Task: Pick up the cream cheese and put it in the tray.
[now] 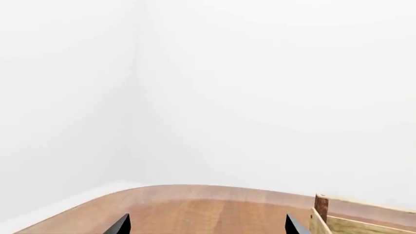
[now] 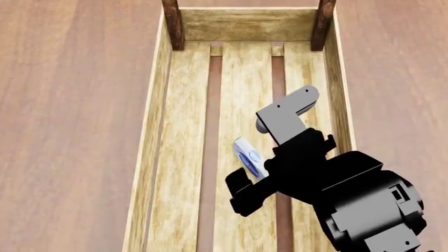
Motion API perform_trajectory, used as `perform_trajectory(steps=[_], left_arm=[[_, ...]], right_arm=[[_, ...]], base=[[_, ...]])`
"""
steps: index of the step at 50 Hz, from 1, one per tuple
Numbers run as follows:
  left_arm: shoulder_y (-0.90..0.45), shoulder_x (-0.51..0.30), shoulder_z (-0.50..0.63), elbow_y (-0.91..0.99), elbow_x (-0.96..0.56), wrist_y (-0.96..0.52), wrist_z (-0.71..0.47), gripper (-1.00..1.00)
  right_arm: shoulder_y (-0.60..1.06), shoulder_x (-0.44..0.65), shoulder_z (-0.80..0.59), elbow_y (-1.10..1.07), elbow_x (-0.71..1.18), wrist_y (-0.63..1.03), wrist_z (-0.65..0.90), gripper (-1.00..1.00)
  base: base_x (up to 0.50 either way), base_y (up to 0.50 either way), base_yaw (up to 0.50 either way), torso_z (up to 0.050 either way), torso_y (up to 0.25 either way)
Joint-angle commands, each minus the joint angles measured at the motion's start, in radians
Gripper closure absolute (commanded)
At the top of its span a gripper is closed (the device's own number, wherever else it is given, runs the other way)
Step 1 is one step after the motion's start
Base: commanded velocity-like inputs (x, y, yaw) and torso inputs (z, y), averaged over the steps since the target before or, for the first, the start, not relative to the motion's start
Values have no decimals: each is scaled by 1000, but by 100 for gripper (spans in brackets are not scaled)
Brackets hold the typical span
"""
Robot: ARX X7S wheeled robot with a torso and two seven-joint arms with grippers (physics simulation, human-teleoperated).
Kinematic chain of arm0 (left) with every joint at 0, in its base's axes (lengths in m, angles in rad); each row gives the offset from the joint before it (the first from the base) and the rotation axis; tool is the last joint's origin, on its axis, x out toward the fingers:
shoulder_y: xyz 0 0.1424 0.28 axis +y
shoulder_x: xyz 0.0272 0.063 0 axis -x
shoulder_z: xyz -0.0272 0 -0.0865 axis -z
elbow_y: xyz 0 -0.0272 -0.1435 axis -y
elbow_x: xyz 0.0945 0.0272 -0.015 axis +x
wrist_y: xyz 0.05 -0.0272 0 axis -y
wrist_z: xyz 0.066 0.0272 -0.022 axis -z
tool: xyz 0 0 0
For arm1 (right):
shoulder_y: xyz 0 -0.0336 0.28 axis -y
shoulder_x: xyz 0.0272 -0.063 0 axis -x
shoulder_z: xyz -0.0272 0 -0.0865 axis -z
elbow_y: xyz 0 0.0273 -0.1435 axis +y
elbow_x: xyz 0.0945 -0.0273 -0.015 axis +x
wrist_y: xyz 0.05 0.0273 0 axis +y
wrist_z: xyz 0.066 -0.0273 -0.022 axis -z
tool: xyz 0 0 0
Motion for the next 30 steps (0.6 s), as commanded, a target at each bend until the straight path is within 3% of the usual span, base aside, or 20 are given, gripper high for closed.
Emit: perform_trajectory(steps=[1, 13, 30], left_arm=[[-3, -3, 6, -4, -8, 6, 5, -100], [-4, -5, 6, -3, -7, 3, 4, -100], [0, -6, 6, 3, -9, -4, 2, -100]], right_arm=[[-5, -9, -18, 9, -38, -1, 26, -100], [-5, -3, -32, -15, -49, 16, 43, -100], [-32, 133, -12, -468, 2, 200, 165, -100]], base=[[0, 0, 0, 0, 0], [0, 0, 0, 0, 0], [0, 0, 0, 0, 0]])
